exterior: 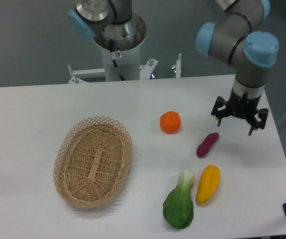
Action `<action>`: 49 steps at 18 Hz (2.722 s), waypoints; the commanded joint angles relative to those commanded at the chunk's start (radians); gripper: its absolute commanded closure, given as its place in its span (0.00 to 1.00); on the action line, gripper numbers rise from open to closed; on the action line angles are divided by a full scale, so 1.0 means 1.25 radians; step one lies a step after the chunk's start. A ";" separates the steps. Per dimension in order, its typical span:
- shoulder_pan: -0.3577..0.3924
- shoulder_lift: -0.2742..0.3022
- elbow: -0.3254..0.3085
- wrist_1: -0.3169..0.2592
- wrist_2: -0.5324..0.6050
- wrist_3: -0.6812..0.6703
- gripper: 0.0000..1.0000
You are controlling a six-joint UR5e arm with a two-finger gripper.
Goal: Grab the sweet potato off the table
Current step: 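Move the open gripper over the purple sweet potato and lower it, then close the gripper around the purple sweet potato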
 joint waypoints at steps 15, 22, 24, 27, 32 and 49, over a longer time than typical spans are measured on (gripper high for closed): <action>-0.015 -0.020 -0.110 0.091 0.044 0.094 0.00; -0.026 -0.031 -0.118 0.101 0.052 0.095 0.00; -0.034 -0.039 -0.120 0.132 0.052 0.092 0.00; -0.034 -0.041 -0.118 0.137 0.052 0.097 0.00; -0.034 -0.041 -0.118 0.137 0.052 0.098 0.05; -0.033 -0.045 -0.120 0.141 0.083 0.112 0.61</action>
